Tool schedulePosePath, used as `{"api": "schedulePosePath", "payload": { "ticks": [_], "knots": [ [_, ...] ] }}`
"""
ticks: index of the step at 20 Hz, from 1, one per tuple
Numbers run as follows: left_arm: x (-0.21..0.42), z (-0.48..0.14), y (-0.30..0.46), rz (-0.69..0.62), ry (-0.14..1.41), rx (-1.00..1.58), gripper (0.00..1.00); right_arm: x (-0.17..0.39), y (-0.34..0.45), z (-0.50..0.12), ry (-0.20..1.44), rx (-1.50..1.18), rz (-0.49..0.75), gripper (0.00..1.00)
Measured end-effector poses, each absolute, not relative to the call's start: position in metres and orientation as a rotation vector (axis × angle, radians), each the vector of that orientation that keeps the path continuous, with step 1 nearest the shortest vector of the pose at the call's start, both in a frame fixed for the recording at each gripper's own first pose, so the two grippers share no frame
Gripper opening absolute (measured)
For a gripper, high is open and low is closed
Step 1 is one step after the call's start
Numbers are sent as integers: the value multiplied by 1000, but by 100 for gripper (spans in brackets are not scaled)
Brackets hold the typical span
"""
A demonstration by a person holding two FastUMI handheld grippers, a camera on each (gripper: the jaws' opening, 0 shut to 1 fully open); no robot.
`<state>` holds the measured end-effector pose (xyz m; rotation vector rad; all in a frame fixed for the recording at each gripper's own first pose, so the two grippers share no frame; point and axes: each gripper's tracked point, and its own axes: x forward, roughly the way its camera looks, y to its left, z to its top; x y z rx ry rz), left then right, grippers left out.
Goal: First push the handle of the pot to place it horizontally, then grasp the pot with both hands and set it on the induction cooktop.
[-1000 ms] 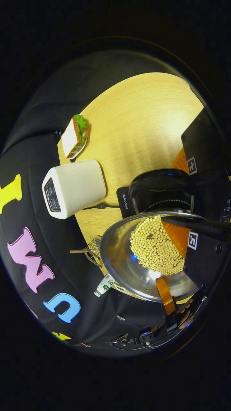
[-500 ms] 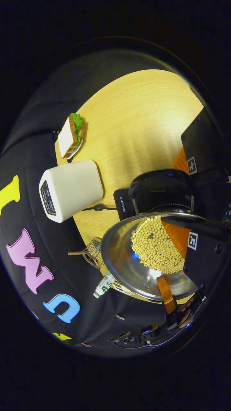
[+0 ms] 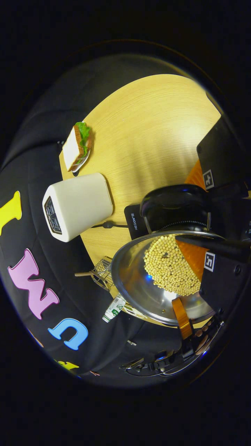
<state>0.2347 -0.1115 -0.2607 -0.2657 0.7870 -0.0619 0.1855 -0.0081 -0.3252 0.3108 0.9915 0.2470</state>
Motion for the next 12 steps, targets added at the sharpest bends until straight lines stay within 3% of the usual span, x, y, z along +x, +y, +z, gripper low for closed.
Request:
{"api": "schedulePosePath", "payload": {
  "ticks": [3,5,8,9,10,11,12],
  "knots": [
    [233,-260,-113,-62,797,-260,57,183,-10,-324,989,293,248,51],
    [233,-258,-109,-50,791,-227,59,185,-13,-321,966,260,241,56],
    [230,-254,-100,-18,779,-174,84,179,-21,-314,947,239,221,64],
    [227,-254,-97,-7,781,-167,90,178,-24,-311,943,233,212,81],
    [222,-250,-93,6,780,-161,97,176,-28,-309,933,223,196,89],
    [219,-246,-88,19,768,-157,96,175,-34,-303,915,216,180,98],
    [215,-241,-87,17,754,-163,96,172,-37,-295,895,213,169,98]
  ]
}}
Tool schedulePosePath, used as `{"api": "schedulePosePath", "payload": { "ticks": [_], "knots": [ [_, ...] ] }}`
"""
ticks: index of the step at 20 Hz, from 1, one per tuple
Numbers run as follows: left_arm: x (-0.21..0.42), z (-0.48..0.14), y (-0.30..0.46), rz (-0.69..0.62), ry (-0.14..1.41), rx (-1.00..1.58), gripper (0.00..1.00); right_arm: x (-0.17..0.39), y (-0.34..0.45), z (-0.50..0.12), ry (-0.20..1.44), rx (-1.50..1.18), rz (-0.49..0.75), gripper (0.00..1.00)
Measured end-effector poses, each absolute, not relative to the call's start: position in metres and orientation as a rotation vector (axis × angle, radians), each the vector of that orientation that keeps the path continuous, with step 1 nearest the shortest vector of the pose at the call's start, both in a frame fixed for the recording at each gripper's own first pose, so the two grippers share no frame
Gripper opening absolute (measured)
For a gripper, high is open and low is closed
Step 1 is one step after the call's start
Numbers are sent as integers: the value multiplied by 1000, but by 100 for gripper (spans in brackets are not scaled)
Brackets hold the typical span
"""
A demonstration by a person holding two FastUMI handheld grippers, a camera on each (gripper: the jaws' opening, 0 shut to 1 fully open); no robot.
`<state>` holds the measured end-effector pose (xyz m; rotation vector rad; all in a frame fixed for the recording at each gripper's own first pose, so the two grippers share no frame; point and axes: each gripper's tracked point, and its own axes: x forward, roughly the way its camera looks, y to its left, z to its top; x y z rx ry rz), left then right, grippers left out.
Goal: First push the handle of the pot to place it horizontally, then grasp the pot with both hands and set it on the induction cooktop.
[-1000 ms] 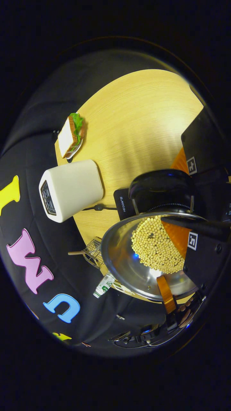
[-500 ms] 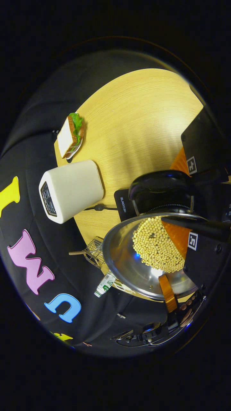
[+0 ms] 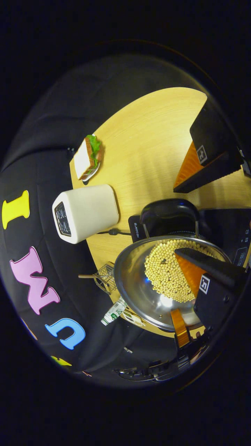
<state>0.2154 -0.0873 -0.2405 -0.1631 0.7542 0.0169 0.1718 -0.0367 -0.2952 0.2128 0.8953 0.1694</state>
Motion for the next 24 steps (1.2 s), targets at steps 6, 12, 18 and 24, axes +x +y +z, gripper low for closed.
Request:
{"api": "schedulePosePath", "payload": {
  "ticks": [6,12,18,24],
  "knots": [
    [171,-180,-81,21,625,-102,96,146,-45,-240,782,167,130,99],
    [119,-76,-66,55,322,0,95,126,-60,-157,536,82,75,99],
    [42,-8,-57,74,79,3,95,84,-60,-80,285,10,68,99],
    [-18,-1,-35,155,-12,-8,95,29,-56,-50,165,40,73,99]
  ]
}}
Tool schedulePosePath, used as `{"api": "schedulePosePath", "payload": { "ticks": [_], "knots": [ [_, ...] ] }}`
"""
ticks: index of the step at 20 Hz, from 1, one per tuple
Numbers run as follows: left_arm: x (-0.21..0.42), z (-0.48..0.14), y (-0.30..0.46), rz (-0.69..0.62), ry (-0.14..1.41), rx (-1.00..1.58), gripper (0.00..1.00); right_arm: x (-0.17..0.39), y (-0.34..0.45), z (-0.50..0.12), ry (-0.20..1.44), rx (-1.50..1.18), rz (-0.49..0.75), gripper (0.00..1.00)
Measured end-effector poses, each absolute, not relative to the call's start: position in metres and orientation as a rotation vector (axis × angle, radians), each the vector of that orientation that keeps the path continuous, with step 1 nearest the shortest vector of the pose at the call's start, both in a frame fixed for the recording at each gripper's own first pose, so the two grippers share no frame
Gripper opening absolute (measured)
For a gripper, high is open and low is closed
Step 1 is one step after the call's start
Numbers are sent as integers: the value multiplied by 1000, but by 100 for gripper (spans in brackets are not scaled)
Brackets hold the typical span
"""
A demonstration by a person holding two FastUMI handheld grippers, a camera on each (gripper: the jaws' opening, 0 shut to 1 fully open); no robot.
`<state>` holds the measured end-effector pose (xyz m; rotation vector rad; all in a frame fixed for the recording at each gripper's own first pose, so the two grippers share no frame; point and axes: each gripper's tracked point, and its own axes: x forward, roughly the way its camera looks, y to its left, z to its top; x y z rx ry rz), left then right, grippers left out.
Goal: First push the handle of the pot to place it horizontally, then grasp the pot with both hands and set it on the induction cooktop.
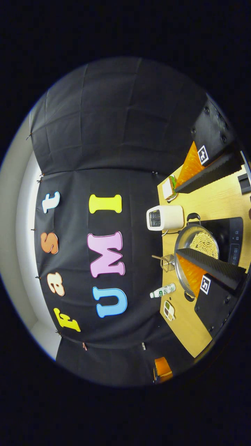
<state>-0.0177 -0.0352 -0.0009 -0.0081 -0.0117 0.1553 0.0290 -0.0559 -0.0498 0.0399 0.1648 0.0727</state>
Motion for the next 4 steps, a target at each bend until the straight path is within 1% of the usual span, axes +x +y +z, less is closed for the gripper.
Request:
{"api": "schedulePosePath", "payload": {
  "ticks": [1,2,3,4],
  "knots": [
    [-25,-3,-37,162,-29,-22,95,22,-58,-46,147,35,65,98],
    [-33,-5,-38,165,-43,-29,93,16,-61,-43,127,30,57,98],
    [-40,-8,-38,167,-49,-41,95,9,-63,-41,117,32,60,99],
    [-45,-12,-42,156,-51,-50,95,4,-57,-41,98,41,79,99]
  ]
}}
